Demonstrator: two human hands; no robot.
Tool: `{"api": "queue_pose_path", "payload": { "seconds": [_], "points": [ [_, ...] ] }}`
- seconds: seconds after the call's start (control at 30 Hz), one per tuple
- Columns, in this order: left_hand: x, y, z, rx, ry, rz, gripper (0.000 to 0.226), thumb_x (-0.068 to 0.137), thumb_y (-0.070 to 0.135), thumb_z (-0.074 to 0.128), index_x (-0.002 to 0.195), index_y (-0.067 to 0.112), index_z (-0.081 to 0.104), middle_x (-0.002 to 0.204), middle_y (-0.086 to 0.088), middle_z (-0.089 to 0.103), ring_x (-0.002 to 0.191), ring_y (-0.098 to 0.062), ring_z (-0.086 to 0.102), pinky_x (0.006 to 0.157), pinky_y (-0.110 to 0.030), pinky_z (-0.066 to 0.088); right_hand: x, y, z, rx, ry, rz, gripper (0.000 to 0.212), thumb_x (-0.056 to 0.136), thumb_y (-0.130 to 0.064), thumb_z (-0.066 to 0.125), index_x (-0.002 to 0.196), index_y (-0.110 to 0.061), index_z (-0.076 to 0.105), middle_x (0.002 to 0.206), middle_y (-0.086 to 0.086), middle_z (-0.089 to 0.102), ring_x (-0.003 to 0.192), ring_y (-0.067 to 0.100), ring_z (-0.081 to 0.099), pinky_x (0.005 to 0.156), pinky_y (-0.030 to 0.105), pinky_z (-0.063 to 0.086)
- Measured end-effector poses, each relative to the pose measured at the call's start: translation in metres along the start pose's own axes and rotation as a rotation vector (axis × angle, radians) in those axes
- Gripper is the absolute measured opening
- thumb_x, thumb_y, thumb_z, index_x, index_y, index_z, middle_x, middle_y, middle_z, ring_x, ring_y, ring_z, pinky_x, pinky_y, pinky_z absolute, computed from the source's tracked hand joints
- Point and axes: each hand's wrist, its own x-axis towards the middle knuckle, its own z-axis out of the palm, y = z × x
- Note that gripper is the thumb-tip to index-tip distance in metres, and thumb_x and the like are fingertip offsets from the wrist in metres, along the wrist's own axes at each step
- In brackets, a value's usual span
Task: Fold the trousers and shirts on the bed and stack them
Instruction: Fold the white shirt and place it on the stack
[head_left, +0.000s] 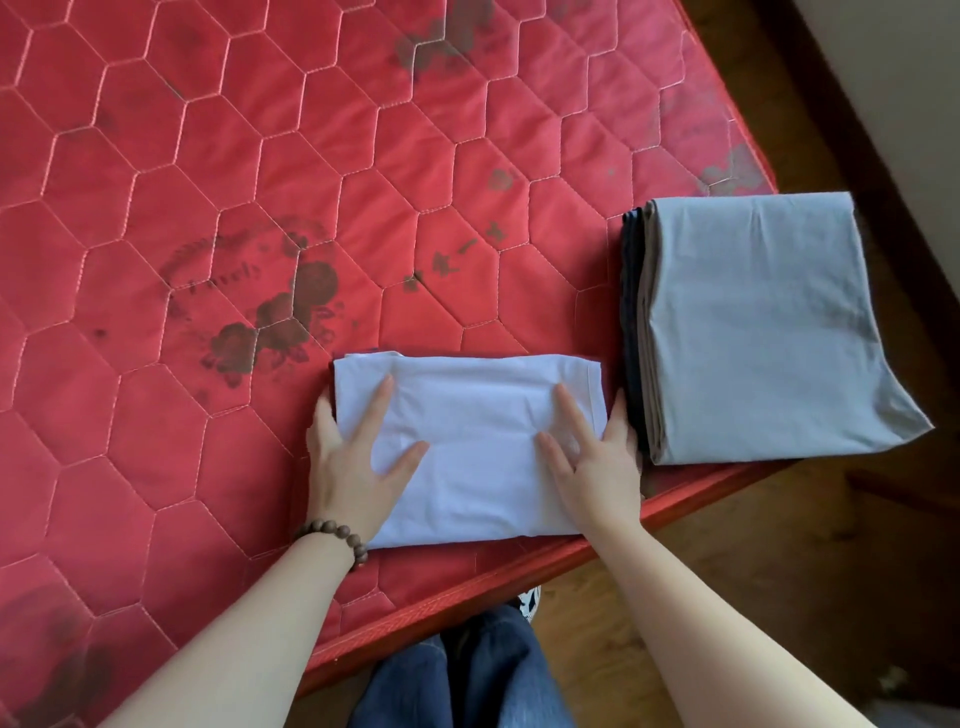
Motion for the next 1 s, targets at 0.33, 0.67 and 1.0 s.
{"api": "queue_pose_path", "payload": {
  "seconds": [0.33,0.67,1.0],
  "points": [
    [-0.004,0.013,-0.021,-0.023,-0.091,-0.049,0.082,0.065,0.060,0.075,0.133,0.066,0.029,0.085,0.006,0.036,0.068,-0.015,0.047,0.074,-0.029,0.043,-0.011,0.005,-0.019,0.270,-0.134,0.151,0.053,0.081,-0.051,0.067,0.130,-0.056,0.046,0.097,0.003,0.052,0.089,0.020,0.055,0.079,0.027,0.039],
    [0.002,0.108,-0.080,0.079,-0.104,0.262,0.080,0.067,0.057,0.076,0.138,0.047,0.042,0.091,0.001,0.037,0.076,-0.021,0.048,0.076,-0.035,0.046,-0.081,-0.017,-0.103,0.370,0.198,0.255,0.051,0.084,-0.047,0.065,0.130,-0.055,0.046,0.090,-0.004,0.042,0.073,0.007,0.046,0.071,0.025,0.033],
    [0.108,0.326,-0.007,0.357,-0.416,0.932,0.079,0.076,0.050,0.074,0.144,0.044,0.034,0.109,-0.009,0.040,0.083,-0.032,0.052,0.082,-0.037,0.046,-0.048,0.031,-0.149,0.600,0.708,0.650,0.052,0.088,-0.046,0.061,0.137,-0.044,0.043,0.098,0.001,0.037,0.068,0.003,0.039,0.076,0.027,0.033]
  ]
}}
